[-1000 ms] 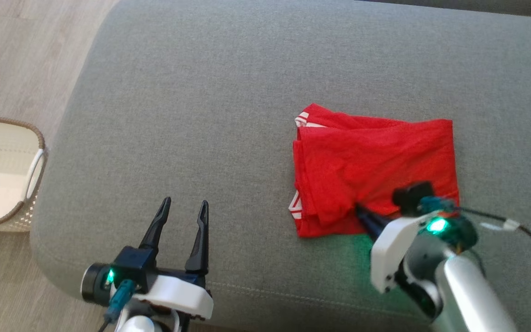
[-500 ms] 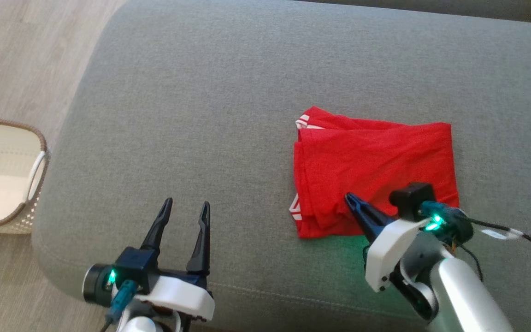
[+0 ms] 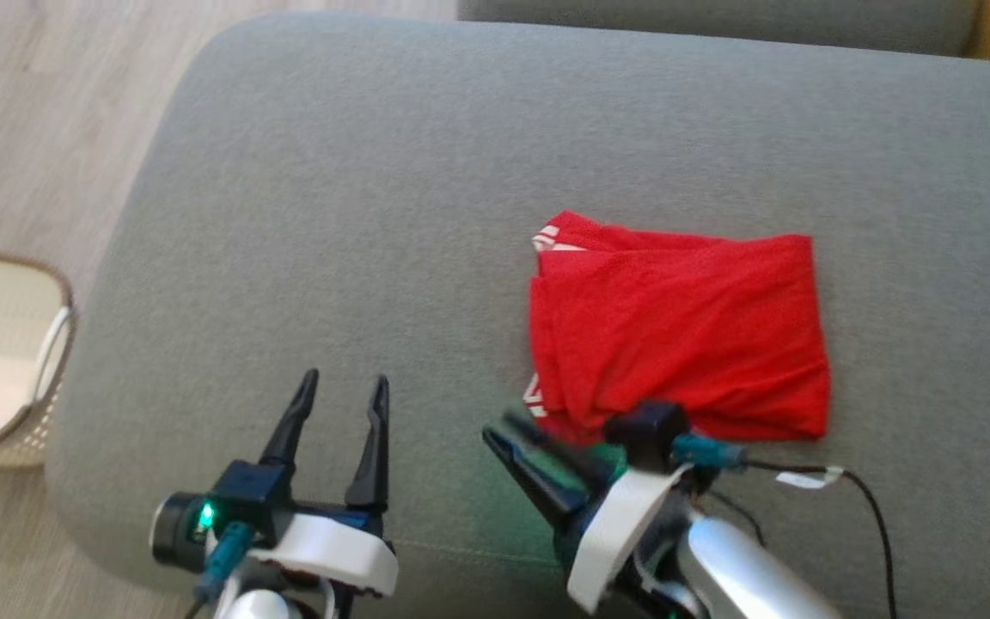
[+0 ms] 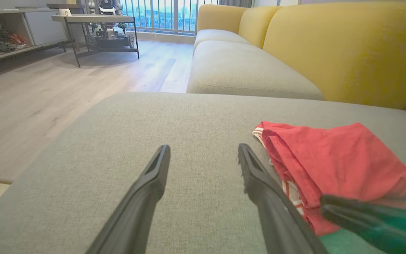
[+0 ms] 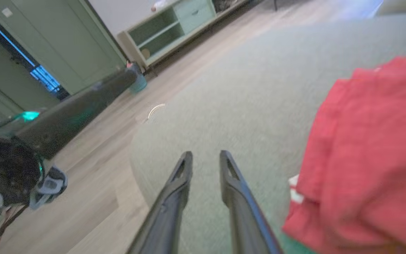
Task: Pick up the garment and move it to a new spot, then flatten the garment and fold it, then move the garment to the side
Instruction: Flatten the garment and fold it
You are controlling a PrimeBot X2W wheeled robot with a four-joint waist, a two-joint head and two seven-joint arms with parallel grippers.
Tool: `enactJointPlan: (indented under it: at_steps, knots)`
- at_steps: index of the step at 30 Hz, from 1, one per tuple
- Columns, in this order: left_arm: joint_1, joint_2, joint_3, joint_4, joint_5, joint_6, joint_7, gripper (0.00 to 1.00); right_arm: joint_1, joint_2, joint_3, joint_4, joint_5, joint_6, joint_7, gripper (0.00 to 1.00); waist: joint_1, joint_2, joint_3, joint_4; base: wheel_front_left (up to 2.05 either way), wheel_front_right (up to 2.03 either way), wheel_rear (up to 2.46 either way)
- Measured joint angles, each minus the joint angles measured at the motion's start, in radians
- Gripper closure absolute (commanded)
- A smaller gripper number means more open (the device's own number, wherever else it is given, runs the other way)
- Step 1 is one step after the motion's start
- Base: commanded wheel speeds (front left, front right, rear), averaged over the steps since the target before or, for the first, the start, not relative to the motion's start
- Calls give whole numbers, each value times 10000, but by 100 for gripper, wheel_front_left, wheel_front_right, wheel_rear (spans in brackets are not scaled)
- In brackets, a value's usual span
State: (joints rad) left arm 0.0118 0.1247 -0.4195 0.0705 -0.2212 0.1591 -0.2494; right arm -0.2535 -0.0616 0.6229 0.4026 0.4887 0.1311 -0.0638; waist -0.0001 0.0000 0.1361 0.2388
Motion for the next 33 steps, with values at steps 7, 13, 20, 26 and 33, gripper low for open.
enactJointPlan:
  at_steps: [7,13,20,26,33]
  knots:
    - [215,-8,506,-470,0,295,0,0,-346,-15,-1312,117,-790,0,-1639,0,1,0,-412,-786,0,0,0]
    - [965,-19,1104,-823,0,539,0,0,391,-4,-3373,-311,-1965,0,-1847,0,0,0,-945,-1653,0,0,0]
    - [1456,-63,1622,-1315,12,598,-2,0,1335,6,-4903,-1317,-2658,0,-1879,0,0,0,-1449,-2490,0,0,0]
    - [2167,-128,1875,-1396,393,424,0,0,2386,54,-5555,-2096,-3373,0,-1887,0,-1,0,-1846,-2720,0,0,0]
    - [2524,-213,2295,-1365,907,412,0,0,3276,113,-5862,-2414,-3733,0,-1887,0,0,0,-2175,-2657,0,0,0]
